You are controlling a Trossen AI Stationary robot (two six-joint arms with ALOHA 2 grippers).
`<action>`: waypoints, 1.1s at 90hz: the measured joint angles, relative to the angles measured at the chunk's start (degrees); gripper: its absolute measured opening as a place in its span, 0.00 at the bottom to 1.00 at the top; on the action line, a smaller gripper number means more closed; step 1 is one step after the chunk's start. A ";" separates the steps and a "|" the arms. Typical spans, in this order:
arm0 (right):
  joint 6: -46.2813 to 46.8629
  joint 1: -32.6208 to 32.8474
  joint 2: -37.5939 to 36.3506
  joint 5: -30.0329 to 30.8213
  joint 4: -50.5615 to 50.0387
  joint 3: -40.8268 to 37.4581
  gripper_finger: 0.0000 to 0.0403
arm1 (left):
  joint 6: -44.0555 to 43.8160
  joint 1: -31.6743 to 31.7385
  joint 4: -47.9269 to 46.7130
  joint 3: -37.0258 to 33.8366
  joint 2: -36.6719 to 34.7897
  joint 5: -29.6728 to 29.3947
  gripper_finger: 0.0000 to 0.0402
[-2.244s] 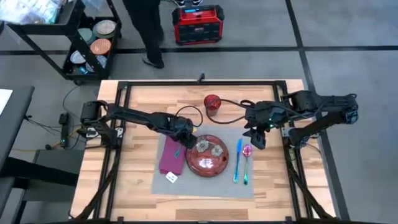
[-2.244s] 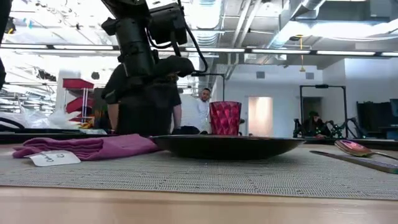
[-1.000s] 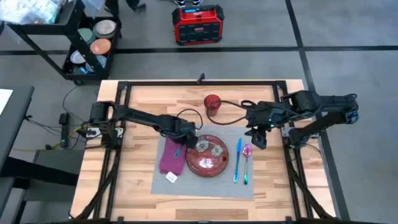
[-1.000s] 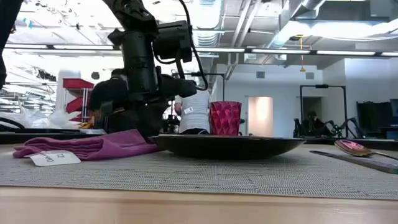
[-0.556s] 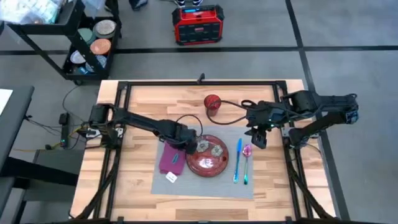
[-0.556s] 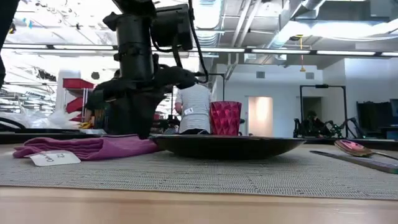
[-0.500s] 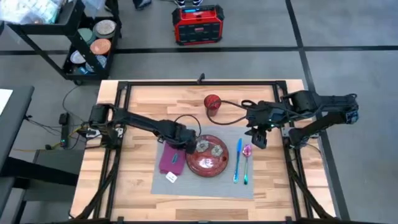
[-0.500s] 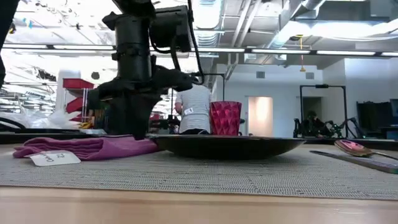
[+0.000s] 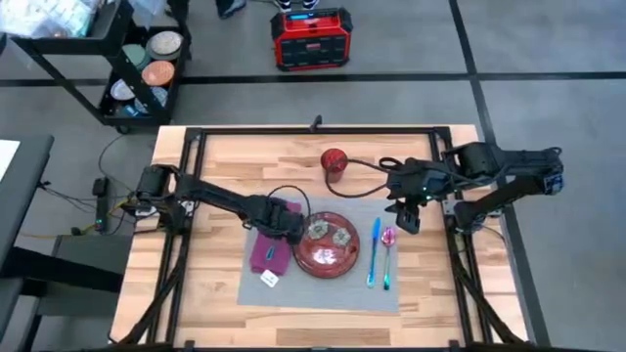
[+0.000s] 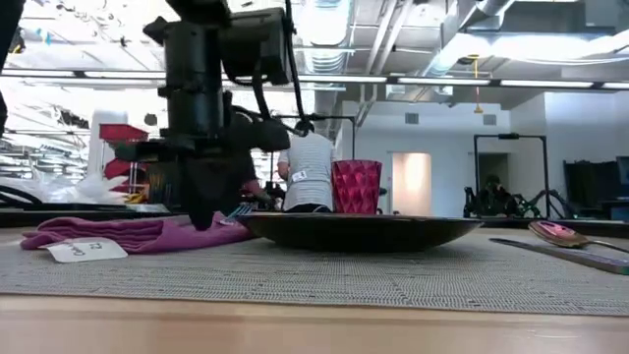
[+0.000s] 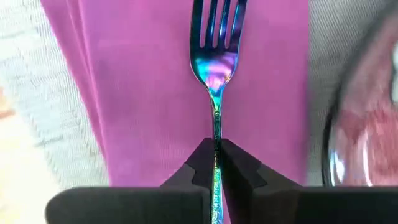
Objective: Set table place
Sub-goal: Put the blue fork on top of the purple napkin
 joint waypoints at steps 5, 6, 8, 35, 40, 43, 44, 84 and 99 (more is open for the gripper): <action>0.10 0.00 0.00 0.00 0.00 0.00 0.36 | -0.28 -0.20 1.93 -0.56 0.00 0.79 0.00; 0.11 0.00 0.00 0.00 0.00 0.00 0.36 | -0.30 -0.23 2.39 -0.68 0.00 1.11 0.00; 0.12 0.00 0.00 0.00 0.00 0.00 0.36 | -0.45 -0.26 3.13 -0.93 0.00 1.58 0.00; 0.17 0.02 0.00 -1.57 -0.09 0.00 0.36 | -1.27 -0.72 4.14 -1.59 -0.18 2.03 0.00; 0.18 0.02 0.00 -1.57 -0.09 0.00 0.36 | -1.20 -0.72 4.00 -1.61 -0.44 2.09 0.00; 0.16 0.02 0.00 -1.57 -0.09 0.00 0.36 | -1.31 -0.72 3.94 -1.63 -0.66 2.14 0.00; 0.16 0.02 0.00 -1.57 -0.09 0.00 0.36 | -1.46 -0.72 3.90 -1.65 -0.74 2.15 0.00; 0.60 1.20 0.00 -1.62 -0.25 0.00 0.36 | -1.46 -1.44 3.38 -1.11 -1.60 1.83 0.12; 0.60 1.20 0.00 -1.62 -0.26 0.00 0.36 | -1.66 -1.37 3.89 -1.11 -1.60 2.75 0.22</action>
